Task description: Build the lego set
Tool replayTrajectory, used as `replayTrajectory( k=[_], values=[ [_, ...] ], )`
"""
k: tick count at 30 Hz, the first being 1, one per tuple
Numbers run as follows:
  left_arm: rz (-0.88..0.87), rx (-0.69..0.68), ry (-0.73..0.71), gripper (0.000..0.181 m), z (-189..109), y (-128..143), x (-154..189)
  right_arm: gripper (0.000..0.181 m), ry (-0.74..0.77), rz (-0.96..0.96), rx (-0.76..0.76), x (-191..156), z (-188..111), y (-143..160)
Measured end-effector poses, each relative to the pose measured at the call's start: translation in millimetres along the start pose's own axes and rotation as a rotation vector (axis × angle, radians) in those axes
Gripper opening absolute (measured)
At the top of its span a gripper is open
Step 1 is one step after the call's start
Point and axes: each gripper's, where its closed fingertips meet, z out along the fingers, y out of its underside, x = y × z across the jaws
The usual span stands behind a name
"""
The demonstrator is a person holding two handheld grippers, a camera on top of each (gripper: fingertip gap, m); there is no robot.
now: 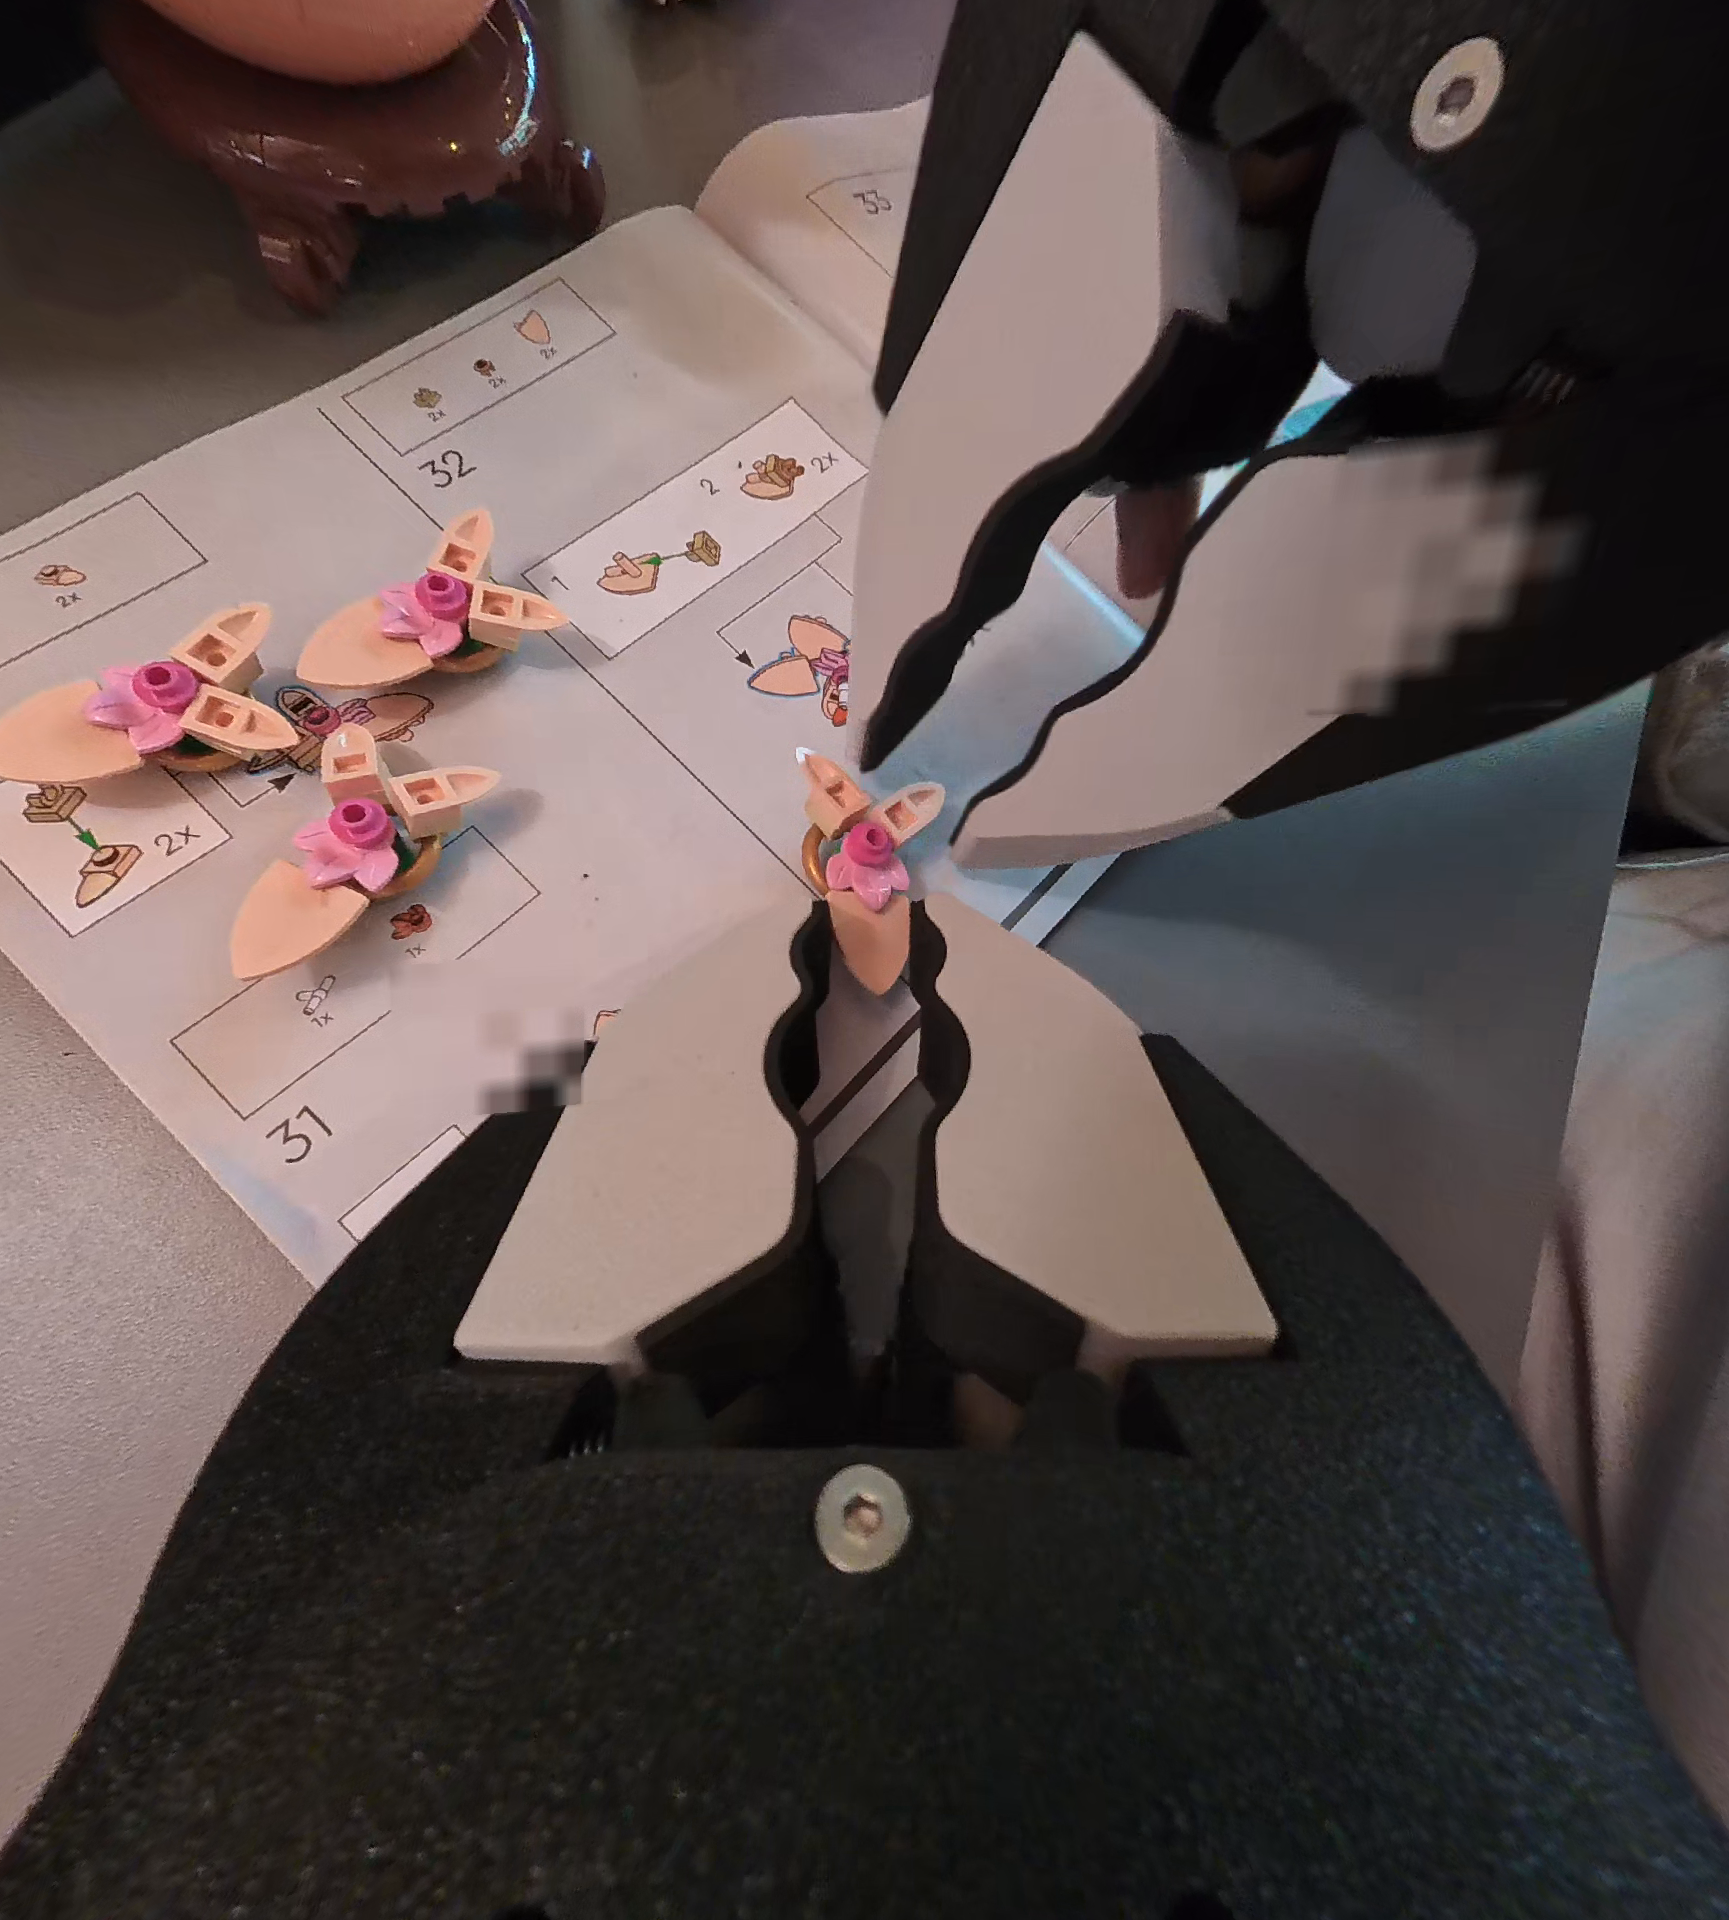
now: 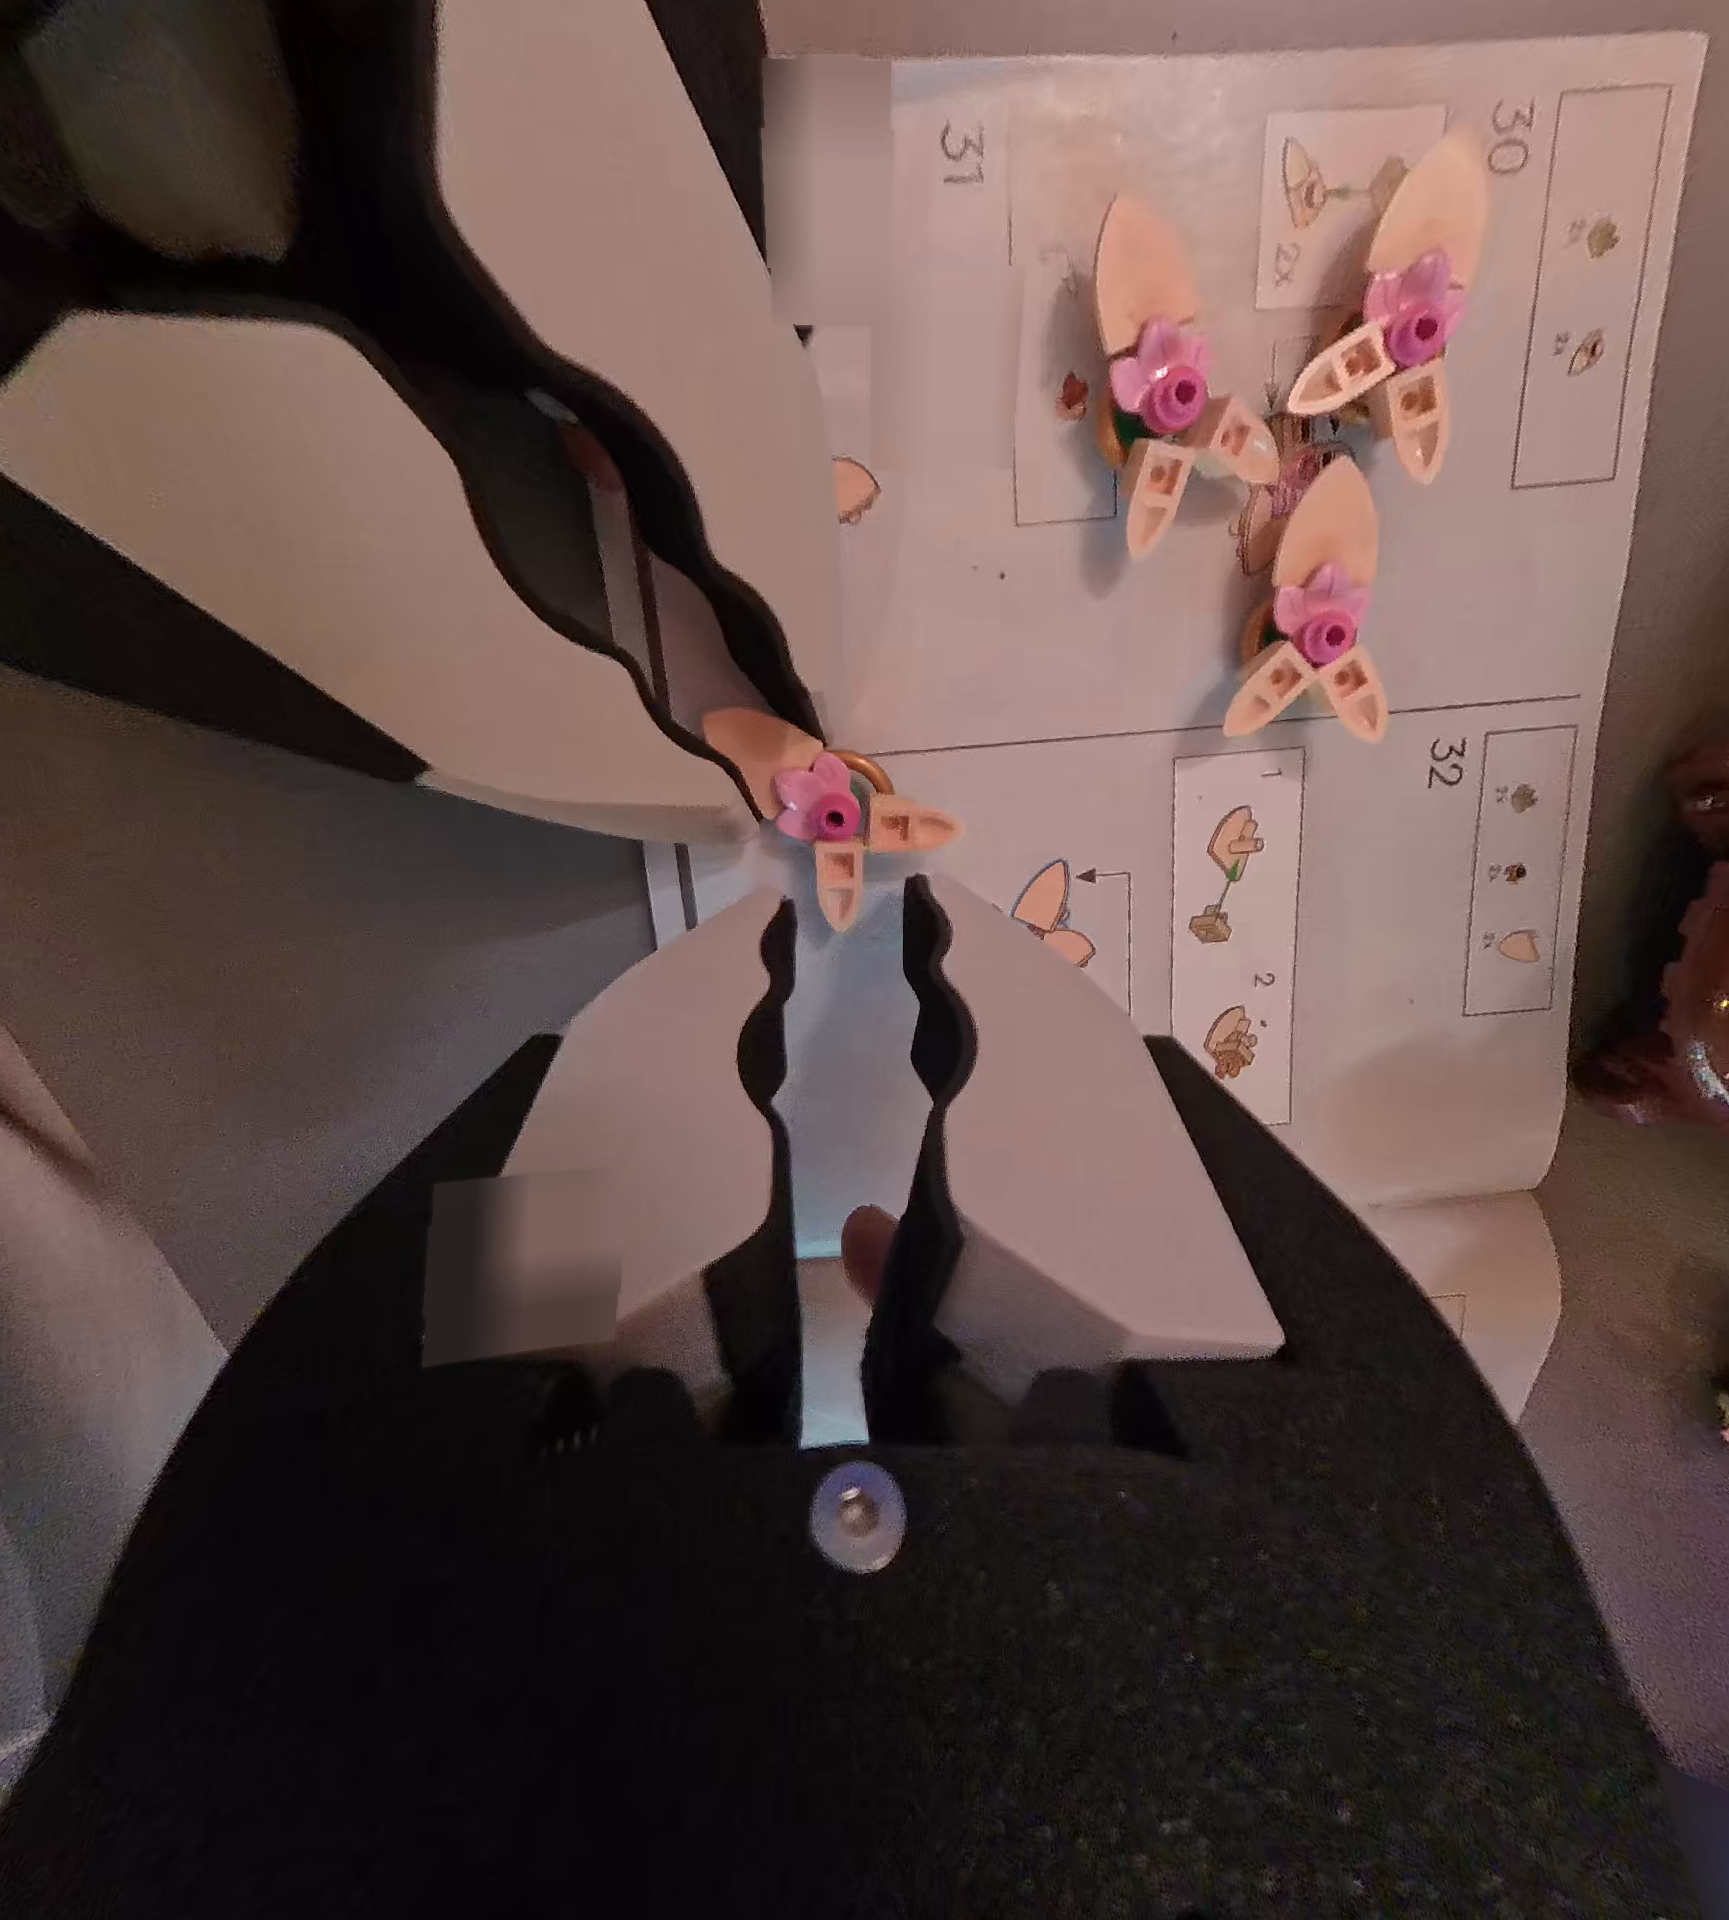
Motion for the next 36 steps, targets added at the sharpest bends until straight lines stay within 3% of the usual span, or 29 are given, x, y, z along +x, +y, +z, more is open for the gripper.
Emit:
replayTrajectory(
  k=[3,6,8,36],
  values=[
    [-0.003,0.000,0.002,0.014,0,0,0,0.019,-0.021,0.023,0.039,1,-2,3],
    [-0.006,-0.001,0.005,0.014,0,0,0,0.000,-0.070,0.055,0.200,-2,-12,-12],
    [-0.008,-0.001,0.007,0.014,0,0,0,0.000,-0.066,0.060,0.223,1,-12,-13],
    [-0.041,-0.002,0.029,0.013,0,1,-1,0.000,-0.042,-0.020,0.112,-1,-1,-14]
  ],
)
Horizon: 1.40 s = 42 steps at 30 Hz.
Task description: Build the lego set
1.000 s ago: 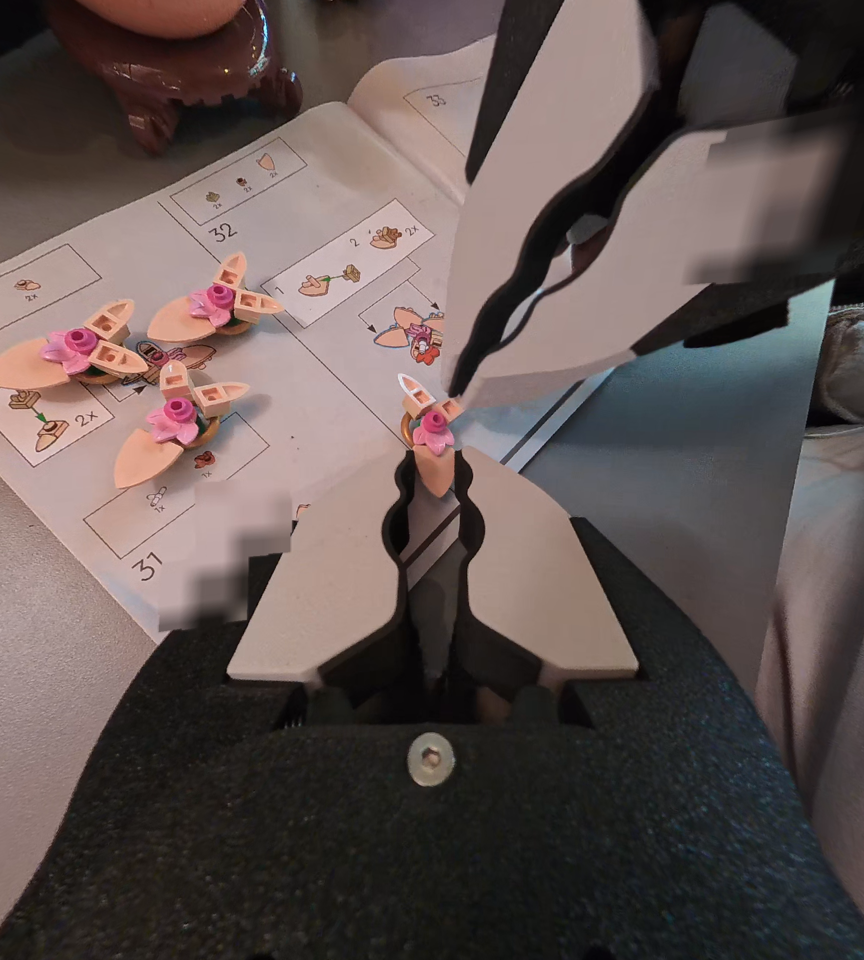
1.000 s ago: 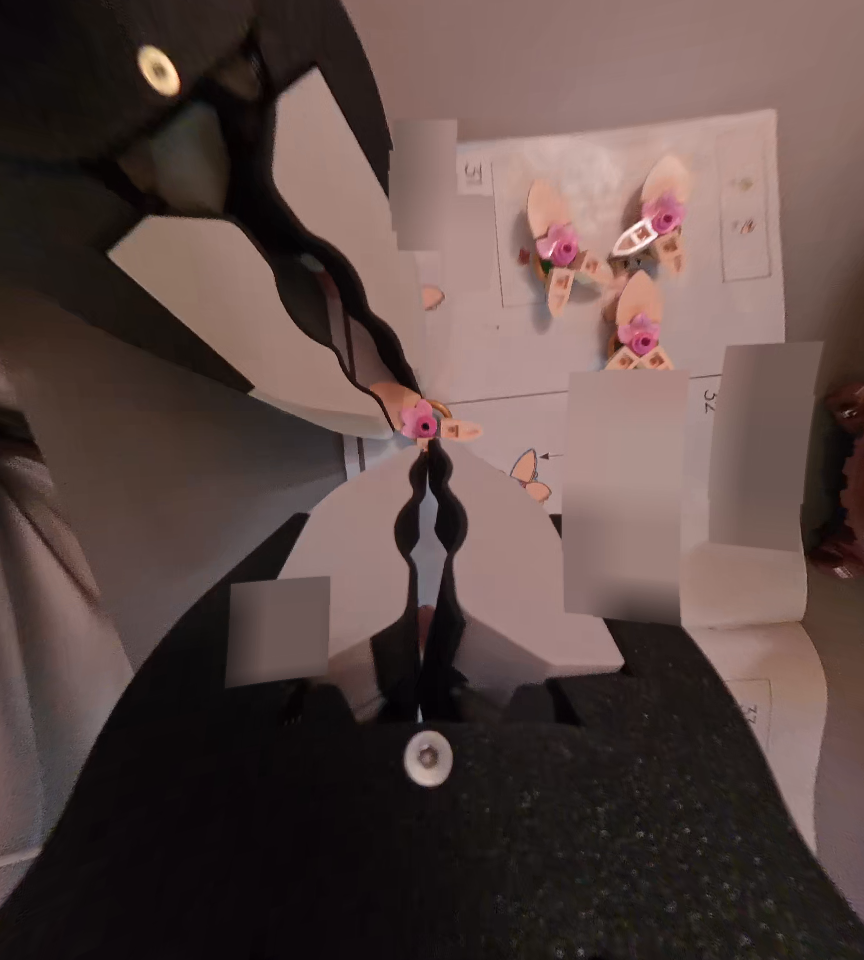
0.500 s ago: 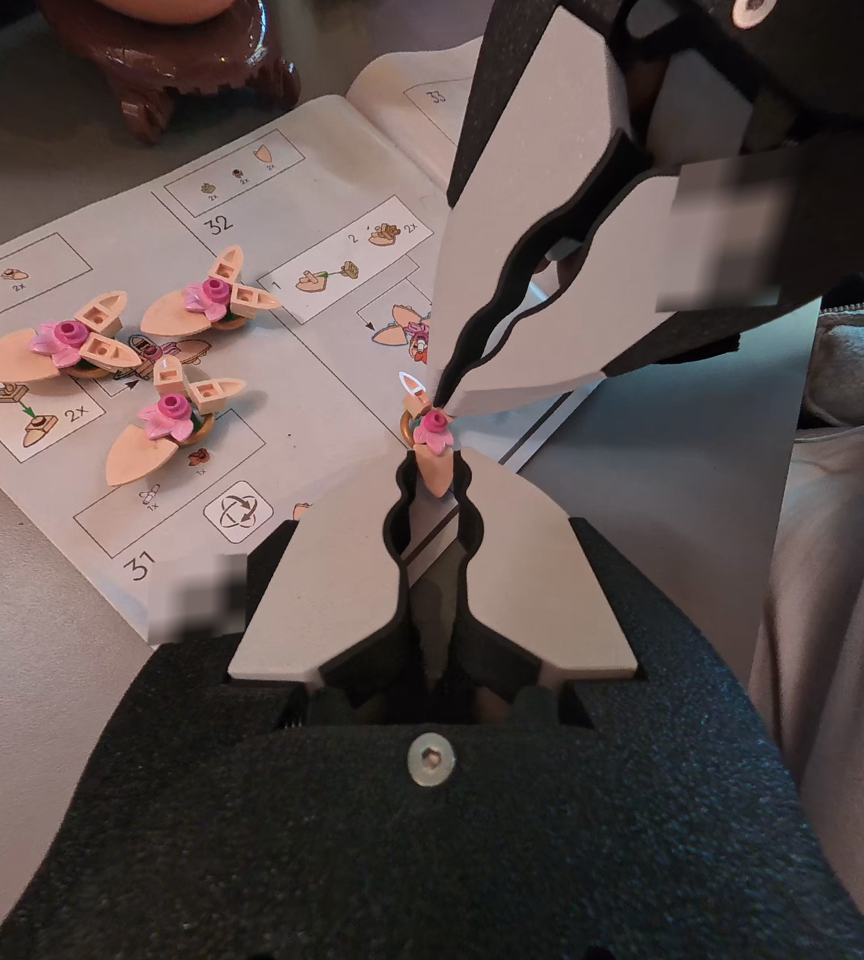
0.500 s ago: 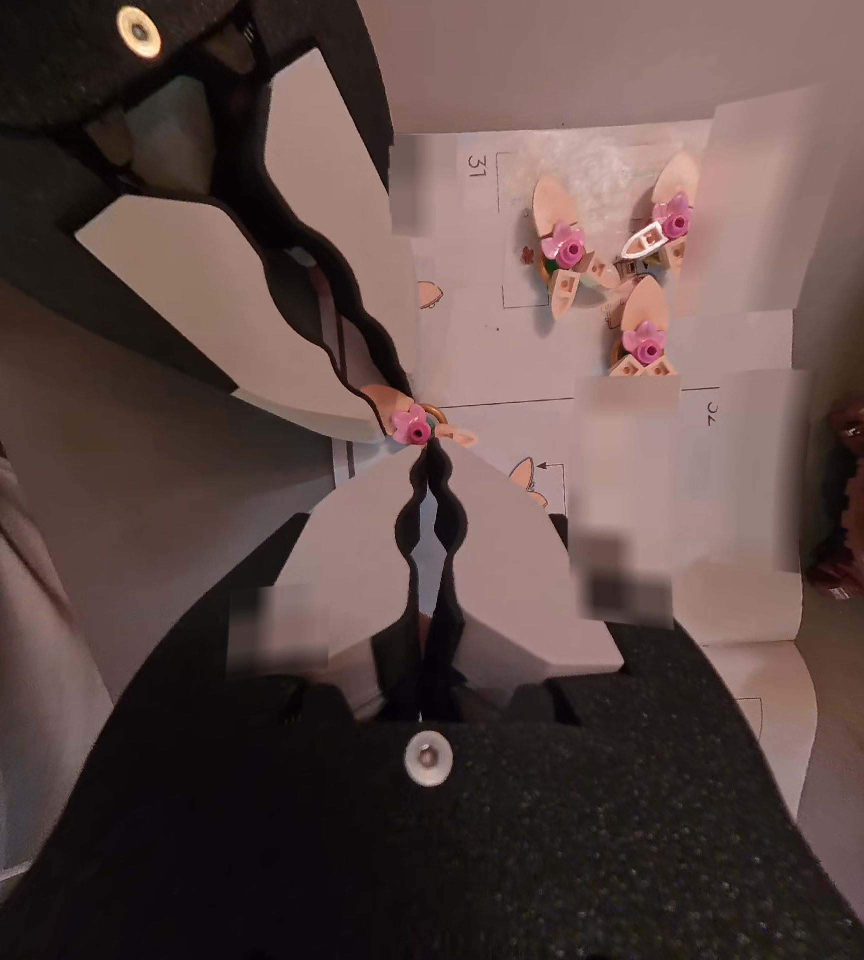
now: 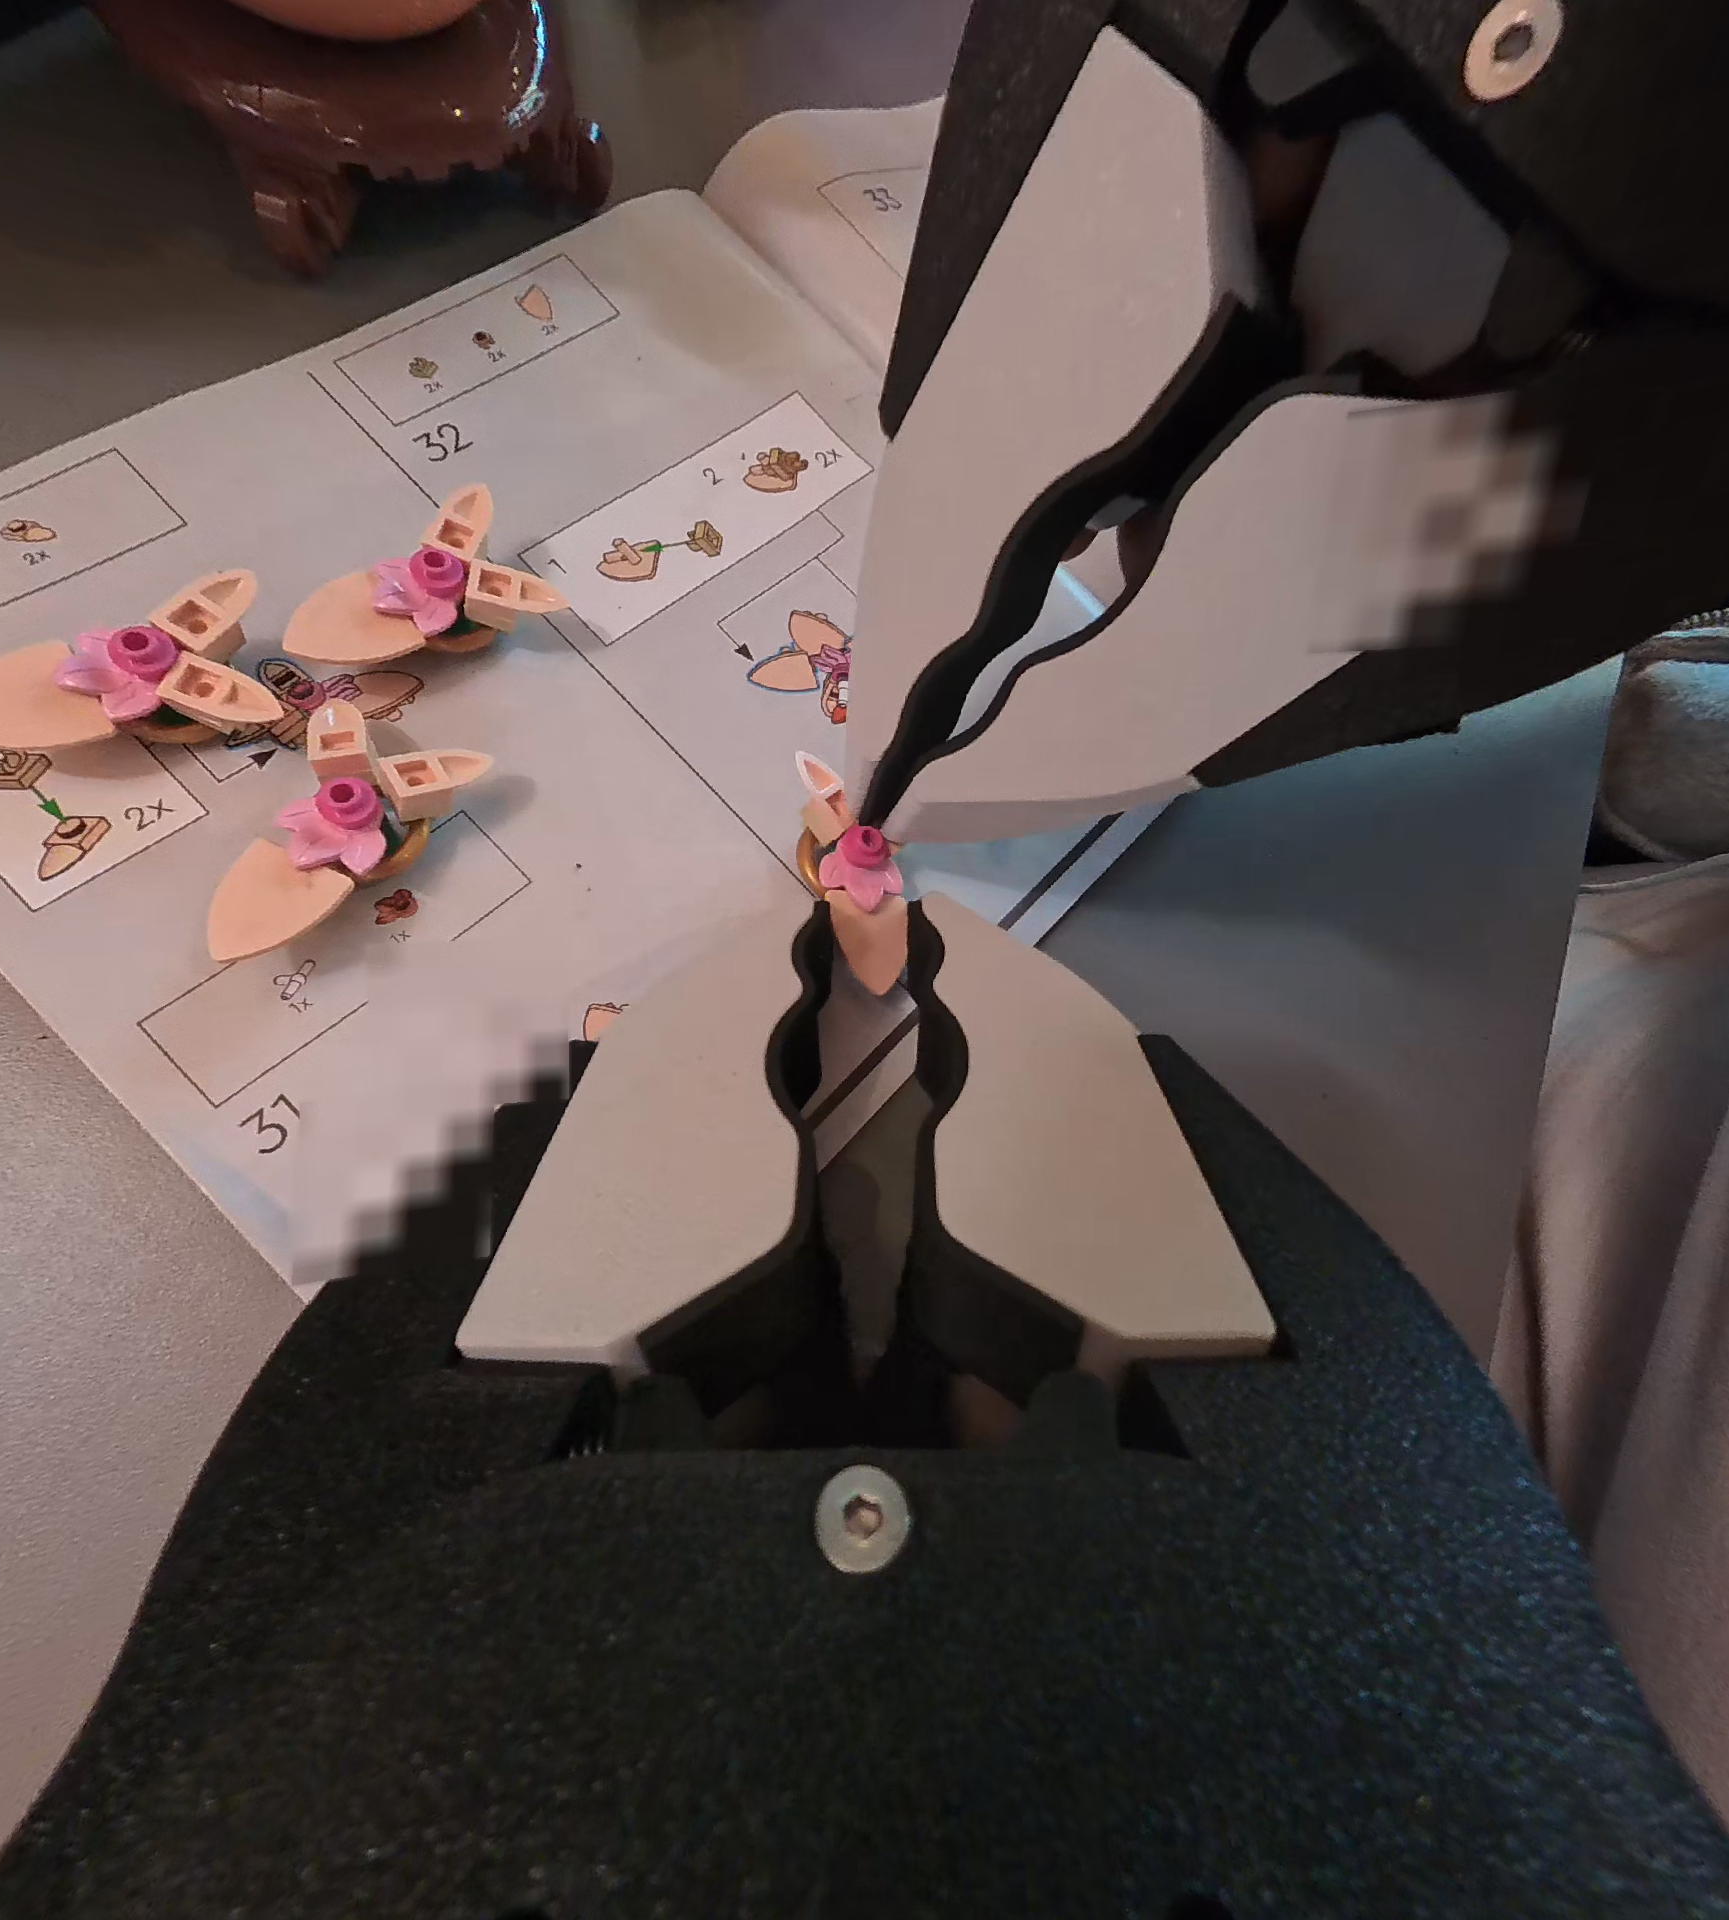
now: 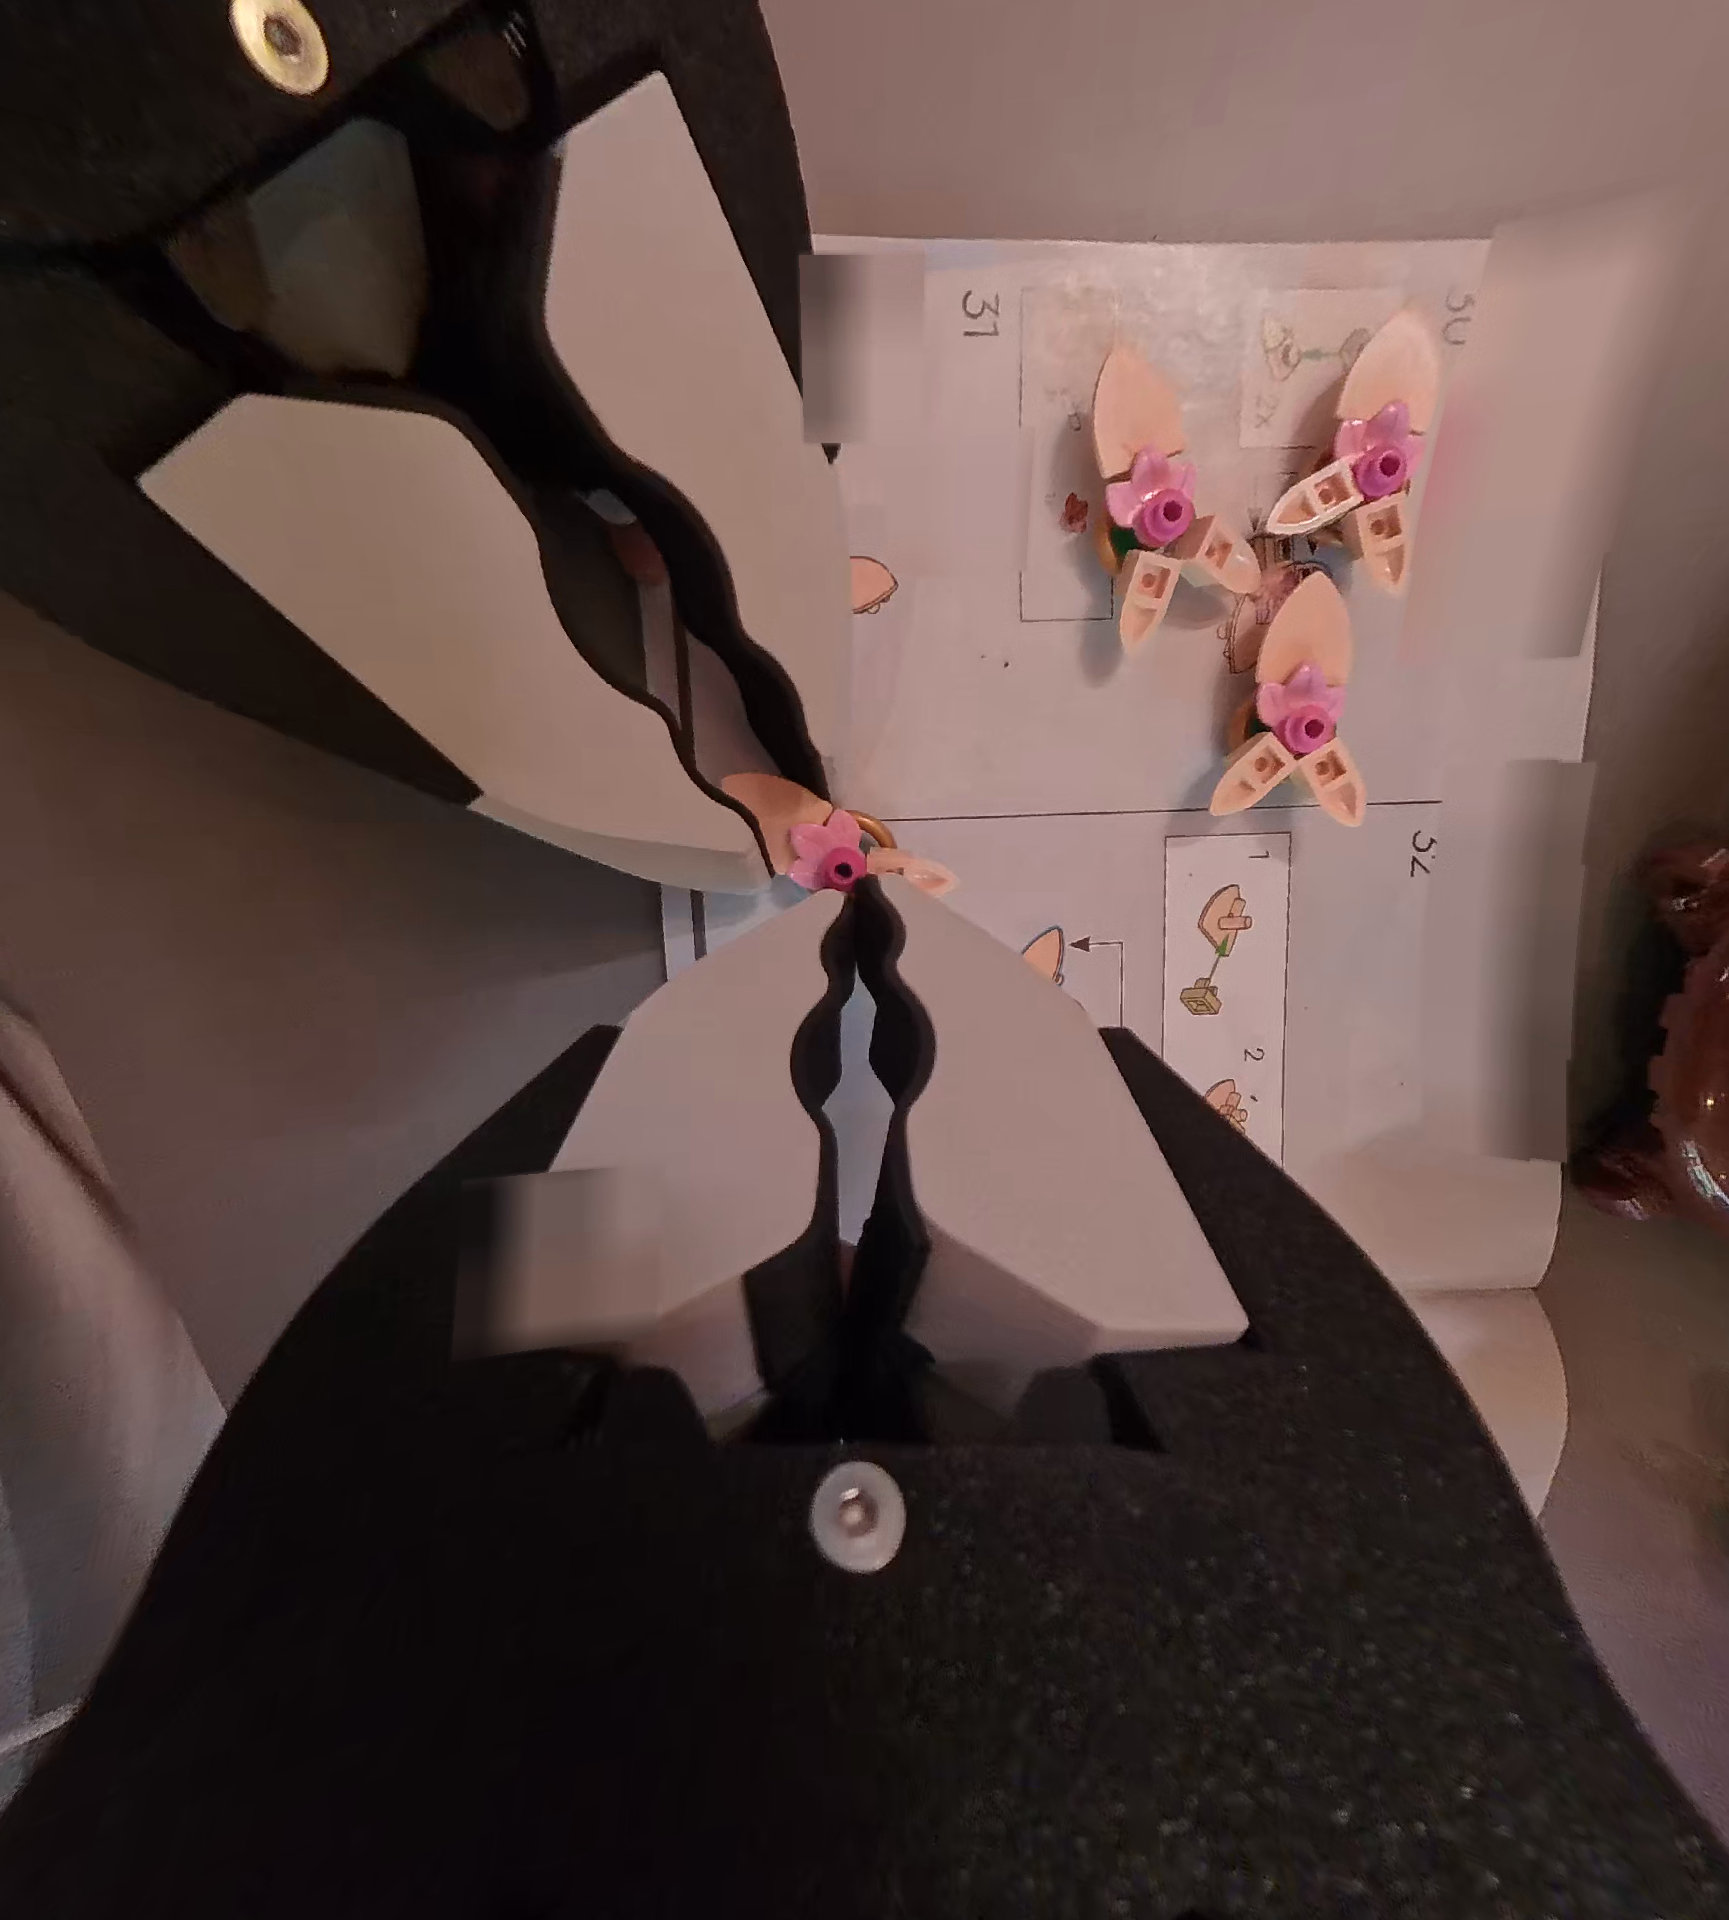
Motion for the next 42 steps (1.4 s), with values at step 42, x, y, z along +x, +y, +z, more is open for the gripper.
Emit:
replayTrajectory(
  k=[42],
  values=[
    [-0.061,0.006,0.059,0.013,-1,0,1,0.003,-0.267,-0.368,-0.125,0,1,-4]
  ],
)
